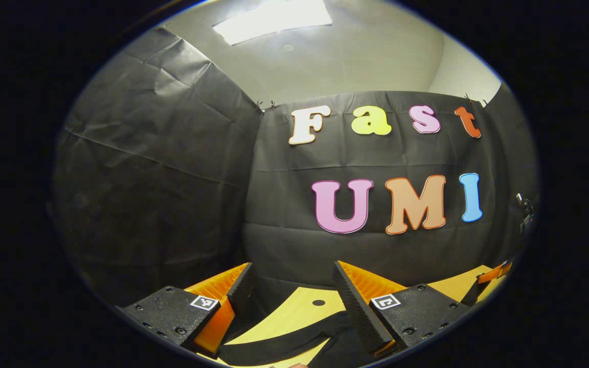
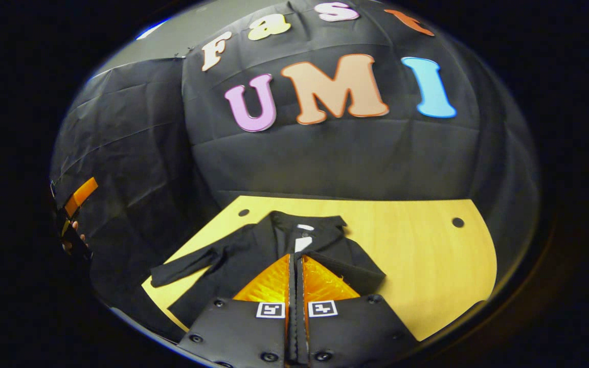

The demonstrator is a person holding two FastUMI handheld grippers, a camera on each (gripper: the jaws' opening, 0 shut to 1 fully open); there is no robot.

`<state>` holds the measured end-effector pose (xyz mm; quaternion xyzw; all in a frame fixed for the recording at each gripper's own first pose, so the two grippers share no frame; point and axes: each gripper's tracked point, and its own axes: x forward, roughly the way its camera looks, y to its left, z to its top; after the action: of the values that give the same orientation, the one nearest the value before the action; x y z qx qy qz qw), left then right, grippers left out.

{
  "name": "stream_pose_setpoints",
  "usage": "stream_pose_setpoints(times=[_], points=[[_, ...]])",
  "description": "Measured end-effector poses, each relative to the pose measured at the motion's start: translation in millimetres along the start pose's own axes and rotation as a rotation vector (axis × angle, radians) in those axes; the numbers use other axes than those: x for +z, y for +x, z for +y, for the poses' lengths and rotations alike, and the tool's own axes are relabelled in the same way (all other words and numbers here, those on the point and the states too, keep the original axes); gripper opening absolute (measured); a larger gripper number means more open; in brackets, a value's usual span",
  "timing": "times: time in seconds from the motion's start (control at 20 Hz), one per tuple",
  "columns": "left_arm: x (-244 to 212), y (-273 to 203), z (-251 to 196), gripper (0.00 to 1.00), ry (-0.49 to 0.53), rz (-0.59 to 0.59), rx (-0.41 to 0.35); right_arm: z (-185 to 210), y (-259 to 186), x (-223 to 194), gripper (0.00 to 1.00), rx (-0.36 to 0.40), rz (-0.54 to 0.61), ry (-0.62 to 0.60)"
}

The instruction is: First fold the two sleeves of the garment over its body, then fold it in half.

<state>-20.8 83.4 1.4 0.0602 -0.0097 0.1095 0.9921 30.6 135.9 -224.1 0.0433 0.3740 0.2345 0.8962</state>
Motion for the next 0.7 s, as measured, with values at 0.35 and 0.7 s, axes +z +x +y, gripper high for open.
stream_pose_setpoints(times=[0.35,0.7], points=[[-19,12,46,0.92,-0.020,0.029,0.034,61,69,9,0.00,0.067,0.054,-0.062],[-48,26,85,0.92,-0.007,0.085,0.038,111,151,-5,0.02,0.089,0.130,-0.103]])
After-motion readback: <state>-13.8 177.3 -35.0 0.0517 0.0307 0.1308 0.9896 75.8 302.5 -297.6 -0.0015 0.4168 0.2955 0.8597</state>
